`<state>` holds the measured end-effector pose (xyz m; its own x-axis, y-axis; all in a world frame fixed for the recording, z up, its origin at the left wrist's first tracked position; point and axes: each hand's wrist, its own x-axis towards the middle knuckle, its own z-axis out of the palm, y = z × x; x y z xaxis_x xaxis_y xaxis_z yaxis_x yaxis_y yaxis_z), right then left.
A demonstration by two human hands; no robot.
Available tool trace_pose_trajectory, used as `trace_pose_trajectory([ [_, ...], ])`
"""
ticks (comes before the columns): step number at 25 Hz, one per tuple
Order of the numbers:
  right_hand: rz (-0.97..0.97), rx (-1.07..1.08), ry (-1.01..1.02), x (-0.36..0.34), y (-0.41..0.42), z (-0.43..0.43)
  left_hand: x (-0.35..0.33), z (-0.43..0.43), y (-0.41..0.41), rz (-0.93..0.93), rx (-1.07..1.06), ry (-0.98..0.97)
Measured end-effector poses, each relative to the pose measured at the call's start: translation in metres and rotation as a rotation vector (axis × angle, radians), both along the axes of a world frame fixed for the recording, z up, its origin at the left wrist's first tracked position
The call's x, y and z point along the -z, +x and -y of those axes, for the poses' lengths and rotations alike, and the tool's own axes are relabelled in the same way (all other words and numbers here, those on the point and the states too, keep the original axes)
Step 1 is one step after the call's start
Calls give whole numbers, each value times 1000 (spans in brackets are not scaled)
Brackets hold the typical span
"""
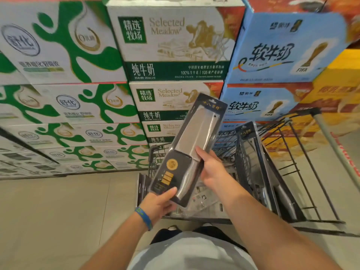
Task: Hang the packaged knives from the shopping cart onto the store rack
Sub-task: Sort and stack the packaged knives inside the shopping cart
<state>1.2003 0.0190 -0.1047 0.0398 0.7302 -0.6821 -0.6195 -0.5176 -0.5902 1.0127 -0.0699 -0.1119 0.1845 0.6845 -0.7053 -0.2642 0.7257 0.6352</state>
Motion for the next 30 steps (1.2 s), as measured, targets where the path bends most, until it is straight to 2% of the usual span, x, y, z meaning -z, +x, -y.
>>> trace_pose_trajectory([
  [5,339,83,85,-20,24,-8,8,-1,25,44,190,-6],
  [9,593,84,216,-45,60,-12,-3,-37,27,-22,140,153],
  [14,729,27,260,-51,74,14,-22,-68,74,-70,236,317],
  [18,869,78,208,-50,96,37,-26,-69,115,-163,321,388],
  [20,943,83,144,-54,118,46,-29,-63,138,-94,353,387],
  [23,1021,60,154,-65,146,57,-46,-62,181,87,279,413],
  [27,1115,141,177,-84,201,68,-53,-74,234,-92,429,557],
  [28,1143,170,173,-87,220,73,-46,-76,241,-199,457,588],
  [30,1227,240,180,-91,253,82,-21,-84,246,-606,512,694],
])
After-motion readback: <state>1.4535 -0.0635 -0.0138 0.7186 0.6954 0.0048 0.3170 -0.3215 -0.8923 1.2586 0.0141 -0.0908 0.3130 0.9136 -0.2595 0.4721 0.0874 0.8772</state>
